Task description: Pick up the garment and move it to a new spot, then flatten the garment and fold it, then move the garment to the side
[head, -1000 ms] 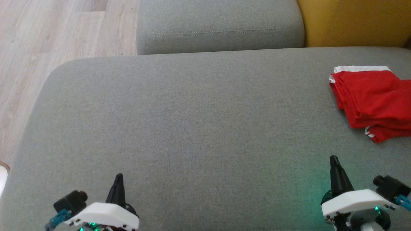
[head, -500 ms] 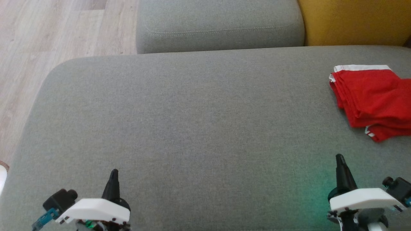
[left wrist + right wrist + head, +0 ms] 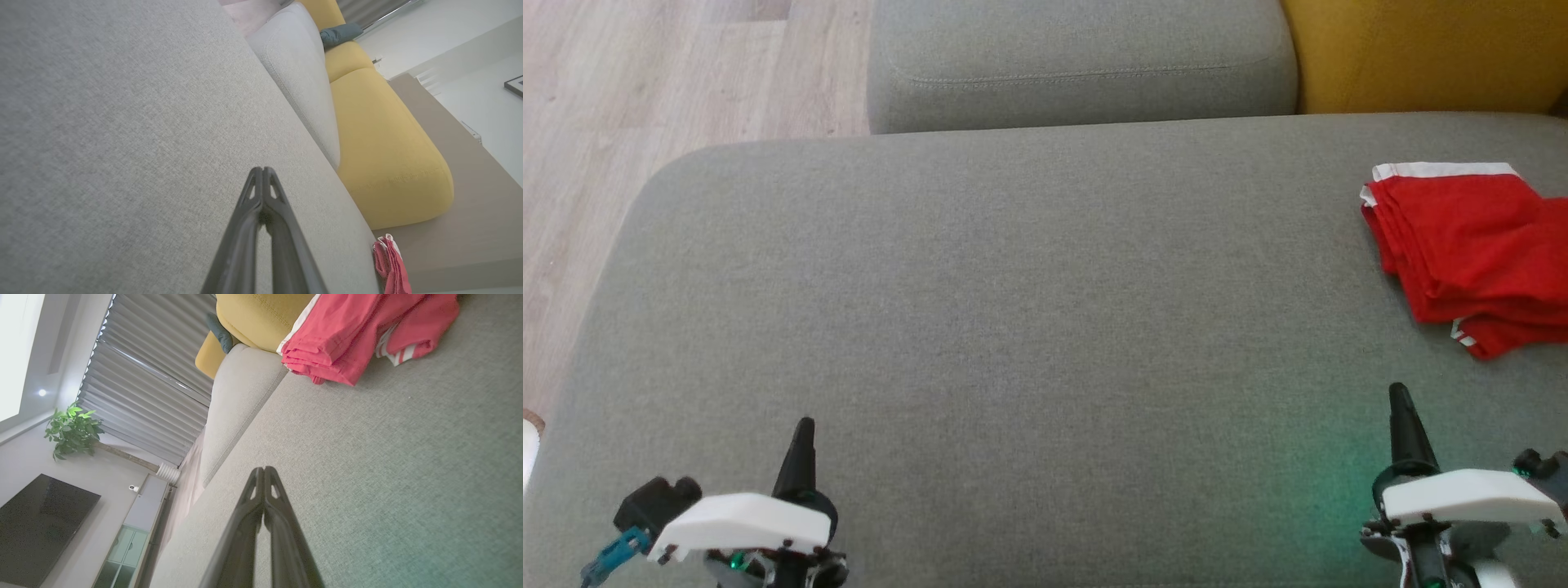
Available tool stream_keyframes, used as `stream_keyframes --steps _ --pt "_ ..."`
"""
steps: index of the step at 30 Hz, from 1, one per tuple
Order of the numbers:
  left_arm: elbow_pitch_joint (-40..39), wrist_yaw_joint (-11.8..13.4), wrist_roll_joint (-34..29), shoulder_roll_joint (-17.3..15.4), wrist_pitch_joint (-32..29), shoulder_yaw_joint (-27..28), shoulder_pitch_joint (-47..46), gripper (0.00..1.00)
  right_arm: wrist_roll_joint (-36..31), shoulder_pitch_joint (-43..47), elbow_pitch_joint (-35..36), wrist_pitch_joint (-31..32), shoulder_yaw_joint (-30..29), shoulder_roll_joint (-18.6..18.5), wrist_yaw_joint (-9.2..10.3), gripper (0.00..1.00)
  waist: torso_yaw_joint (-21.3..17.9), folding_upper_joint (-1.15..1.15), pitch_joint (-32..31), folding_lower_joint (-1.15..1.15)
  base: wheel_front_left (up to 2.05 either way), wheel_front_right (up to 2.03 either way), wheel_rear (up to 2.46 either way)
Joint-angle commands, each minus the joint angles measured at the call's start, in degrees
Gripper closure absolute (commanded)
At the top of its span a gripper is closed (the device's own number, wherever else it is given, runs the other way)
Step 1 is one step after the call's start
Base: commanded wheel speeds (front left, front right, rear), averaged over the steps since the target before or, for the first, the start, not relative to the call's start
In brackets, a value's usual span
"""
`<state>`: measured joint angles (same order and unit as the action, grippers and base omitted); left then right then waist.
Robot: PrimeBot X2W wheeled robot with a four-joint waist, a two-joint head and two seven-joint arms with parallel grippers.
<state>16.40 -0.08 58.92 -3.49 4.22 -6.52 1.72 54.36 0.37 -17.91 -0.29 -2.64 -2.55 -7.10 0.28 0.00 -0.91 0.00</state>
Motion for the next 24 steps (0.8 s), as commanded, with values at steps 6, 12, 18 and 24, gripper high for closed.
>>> stream_keyframes --steps 6,12,18,24 --pt "-2.03 -1.42 4.84 -0.78 -1.23 2.77 -3.83 1.00 5.34 -3.68 2.41 0.92 -0.21 -0.20 -0.23 1.00 -0.03 0.00 0.13 0.00 0.00 0.00 0.00" --pt "-2.09 -2.27 9.09 -0.77 -2.36 3.97 -4.39 1.00 9.95 -4.09 2.62 1.75 -0.73 -0.22 -0.26 1.00 -0.07 0.00 0.27 0.00 0.00 0.00 0.00" --pt "-2.14 -3.00 12.74 -0.76 -3.35 5.01 -4.87 1.00 13.91 -4.44 2.80 2.46 -1.18 -0.24 -0.27 1.00 -0.10 0.00 0.38 0.00 0.00 0.00 0.00" --pt "-2.17 -3.61 15.77 -0.74 -4.18 5.89 -5.27 1.00 17.22 -4.73 2.95 3.06 -1.55 -0.25 -0.29 1.00 -0.12 0.00 0.48 0.00 0.00 0.00 0.00"
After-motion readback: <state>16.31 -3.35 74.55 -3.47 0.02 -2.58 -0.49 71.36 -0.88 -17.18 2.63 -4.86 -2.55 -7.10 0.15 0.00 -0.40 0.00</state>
